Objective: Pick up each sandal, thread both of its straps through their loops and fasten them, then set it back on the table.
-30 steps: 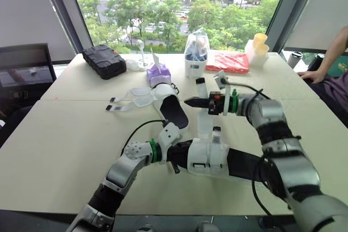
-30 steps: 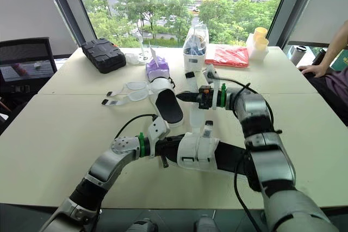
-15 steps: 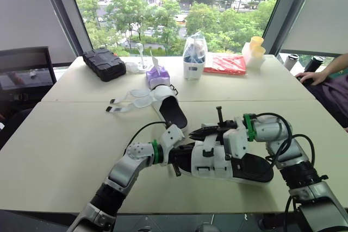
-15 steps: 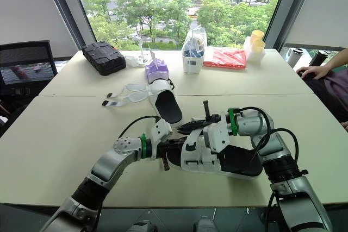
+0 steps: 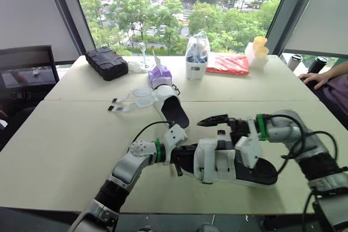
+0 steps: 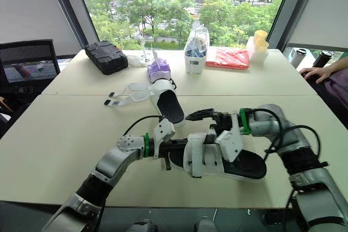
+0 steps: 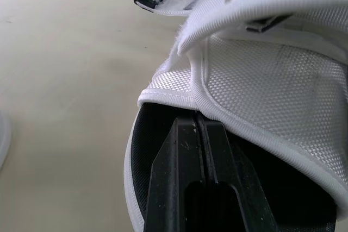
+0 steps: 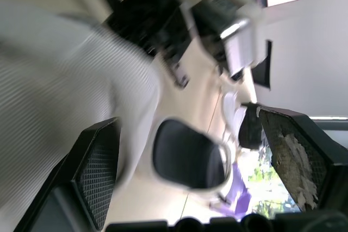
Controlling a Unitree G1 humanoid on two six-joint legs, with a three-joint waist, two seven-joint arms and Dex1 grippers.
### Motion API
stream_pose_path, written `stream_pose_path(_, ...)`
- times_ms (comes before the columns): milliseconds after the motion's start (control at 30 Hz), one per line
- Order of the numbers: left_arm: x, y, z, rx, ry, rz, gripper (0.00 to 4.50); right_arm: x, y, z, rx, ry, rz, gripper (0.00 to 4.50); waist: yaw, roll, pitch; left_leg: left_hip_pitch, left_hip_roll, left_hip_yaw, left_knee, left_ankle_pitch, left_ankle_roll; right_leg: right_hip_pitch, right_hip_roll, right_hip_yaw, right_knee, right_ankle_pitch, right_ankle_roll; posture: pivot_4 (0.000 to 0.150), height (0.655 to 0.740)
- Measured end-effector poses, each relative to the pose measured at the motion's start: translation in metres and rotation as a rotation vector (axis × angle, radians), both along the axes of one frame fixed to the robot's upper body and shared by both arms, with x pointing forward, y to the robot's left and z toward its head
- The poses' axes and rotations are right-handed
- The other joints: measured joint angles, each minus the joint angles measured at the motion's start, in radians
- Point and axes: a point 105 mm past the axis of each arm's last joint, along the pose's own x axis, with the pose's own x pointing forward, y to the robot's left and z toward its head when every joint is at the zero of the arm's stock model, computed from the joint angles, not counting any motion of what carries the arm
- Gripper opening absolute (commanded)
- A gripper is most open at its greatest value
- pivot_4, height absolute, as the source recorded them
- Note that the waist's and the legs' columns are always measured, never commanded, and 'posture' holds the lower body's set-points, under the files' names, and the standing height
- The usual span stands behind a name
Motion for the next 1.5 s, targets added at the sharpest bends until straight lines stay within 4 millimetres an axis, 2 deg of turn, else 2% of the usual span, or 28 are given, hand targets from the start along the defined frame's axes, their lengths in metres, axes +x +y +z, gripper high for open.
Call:
stream_pose_path(100, 0.0, 0.001, 0.0, 0.0, -0.004, -0.004, 0.0, 0.006, -0.033, 0.013, 0.025, -0.007, -0.139, 4.45, -0.008, 0.0, 0.0, 0.001, 0.0, 0.002, 0.0, 0.0, 0.001, 0.0, 0.0, 0.002, -0.001, 0.0, -0.001, 0.15, 0.74)
stream_pose_path(233, 0.0, -0.002, -0.001, -0.005, -0.005, -0.014, 0.0, 0.017, -0.064, 0.034, 0.225, 0.099, -0.385, 4.45, -0.005, 0.0, 0.0, 0.001, 0.001, 0.002, 0.0, 0.0, 0.001, 0.0, 0.0, 0.002, 0.0, -0.001, -0.004, 0.15, 0.74)
stream_pose_path(300, -0.001, -0.003, -0.001, -0.004, -0.005, -0.021, 0.0, 0.015, -0.071, 0.035, 0.324, 0.239, -0.483, 4.45, -0.002, 0.001, 0.0, 0.001, 0.001, 0.001, 0.0, 0.0, 0.001, 0.001, 0.0, 0.002, 0.0, -0.001, -0.004, 0.15, 0.74)
stream_pose_path(367, -0.001, -0.004, -0.001, -0.004, -0.003, -0.025, 0.0, 0.01, -0.076, 0.035, 0.477, 0.506, -0.616, 4.45, 0.001, 0.001, 0.0, -0.001, 0.001, 0.001, 0.0, 0.0, 0.001, 0.0, 0.0, 0.002, -0.001, -0.001, -0.004, 0.15, 0.74)
stream_pose_path(400, -0.001, -0.004, -0.001, -0.005, -0.003, -0.03, 0.0, 0.002, -0.075, 0.039, 0.578, 0.708, -0.679, 4.45, 0.003, 0.003, 0.0, -0.001, 0.001, 0.0, 0.0, 0.0, 0.001, 0.0, -0.001, 0.002, -0.002, -0.001, -0.004, 0.15, 0.74)
stream_pose_path(467, 0.0, -0.005, 0.0, -0.002, -0.006, -0.04, 0.0, -0.019, -0.063, 0.047, 0.656, 1.017, -0.724, 4.45, 0.004, 0.003, -0.001, -0.001, 0.001, 0.0, 0.0, -0.001, 0.002, 0.0, -0.001, 0.001, -0.002, -0.002, -0.005, 0.15, 0.74)
stream_pose_path(533, 0.001, -0.005, 0.0, 0.002, -0.005, -0.045, 0.0, -0.046, -0.042, 0.049, 0.619, 1.253, -0.711, 4.45, 0.003, 0.002, -0.001, -0.001, 0.002, 0.0, 0.0, -0.001, 0.003, 0.001, 0.0, 0.0, -0.004, -0.002, -0.005, 0.15, 0.74)
stream_pose_path(633, 0.001, -0.007, -0.001, 0.003, -0.004, -0.05, 0.0, -0.086, -0.018, 0.025, 0.524, 1.572, -0.713, 4.45, 0.007, 0.001, -0.001, -0.002, 0.001, 0.001, 0.001, -0.001, 0.003, 0.002, 0.0, 0.0, -0.006, -0.002, -0.005, 0.15, 0.74)
stream_pose_path(700, 0.001, -0.008, -0.001, 0.005, -0.004, -0.054, 0.0, -0.102, -0.011, 0.01, 0.488, 1.694, -0.735, 4.45, 0.014, 0.0, 0.0, -0.002, 0.001, 0.002, 0.002, -0.002, 0.004, 0.003, 0.0, 0.0, -0.007, -0.002, -0.004, 0.15, 0.74)
stream_pose_path(800, 0.0, -0.007, -0.001, 0.006, -0.004, -0.059, 0.0, -0.117, -0.001, -0.007, 0.493, 1.767, -0.742, 4.45, 0.022, 0.0, 0.0, -0.001, 0.002, 0.002, 0.002, -0.002, 0.004, 0.002, 0.0, 0.0, -0.007, -0.002, -0.004, 0.15, 0.74)
stream_pose_path(900, 0.0, -0.007, -0.001, 0.008, -0.005, -0.059, 0.0, -0.122, 0.006, -0.029, 0.51, 1.768, -0.784, 4.45, 0.023, 0.0, 0.0, -0.001, 0.002, 0.002, 0.002, -0.002, 0.004, 0.002, 0.0, 0.0, -0.006, -0.001, -0.002, 0.15, 0.74)
stream_pose_path(1100, -0.002, -0.005, -0.001, 0.012, -0.006, -0.057, 0.0, -0.117, 0.009, -0.065, 0.566, 1.707, -0.9, 4.45, 0.023, 0.0, 0.0, -0.001, 0.002, 0.002, 0.002, -0.002, 0.004, 0.002, 0.0, 0.0, -0.006, 0.0, -0.001, 0.15, 0.74)
stream_pose_path(1233, -0.002, -0.004, -0.001, 0.016, -0.003, -0.056, 0.0, -0.112, 0.01, -0.074, 0.617, 1.665, -0.931, 4.45, 0.022, 0.0, 0.0, -0.001, 0.002, 0.001, 0.001, -0.002, 0.004, 0.002, 0.0, 0.0, -0.006, 0.0, -0.001, 0.15, 0.74)
stream_pose_path(1500, -0.002, -0.005, -0.001, 0.013, -0.003, -0.057, 0.0, -0.102, 0.016, -0.079, 0.724, 1.612, -0.935, 4.45, 0.022, 0.0, 0.0, -0.001, 0.002, 0.001, 0.002, -0.002, 0.004, 0.002, 0.0, 0.0, -0.007, 0.0, -0.001, 0.15, 0.74)
